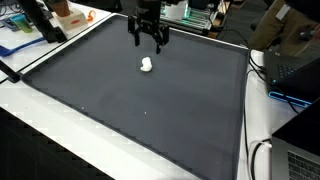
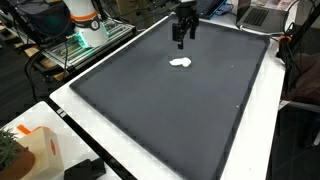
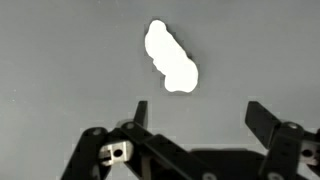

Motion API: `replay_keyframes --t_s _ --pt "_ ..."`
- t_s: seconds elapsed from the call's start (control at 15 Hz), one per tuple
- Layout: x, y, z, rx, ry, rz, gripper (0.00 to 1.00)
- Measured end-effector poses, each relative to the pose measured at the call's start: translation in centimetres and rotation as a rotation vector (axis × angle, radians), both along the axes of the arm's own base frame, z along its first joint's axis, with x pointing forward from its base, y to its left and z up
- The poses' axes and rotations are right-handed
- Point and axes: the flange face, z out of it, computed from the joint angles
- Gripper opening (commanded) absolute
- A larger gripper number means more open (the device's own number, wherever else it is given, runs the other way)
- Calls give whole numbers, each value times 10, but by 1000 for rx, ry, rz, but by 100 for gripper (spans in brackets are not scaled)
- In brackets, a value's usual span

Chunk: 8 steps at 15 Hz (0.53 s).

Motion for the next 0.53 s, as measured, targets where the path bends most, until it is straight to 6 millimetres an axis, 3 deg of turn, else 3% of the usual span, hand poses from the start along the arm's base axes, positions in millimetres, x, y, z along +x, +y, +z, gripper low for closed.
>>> replay_keyframes --t_s 0.53 --pt "24 -13 6 -72 135 -32 100"
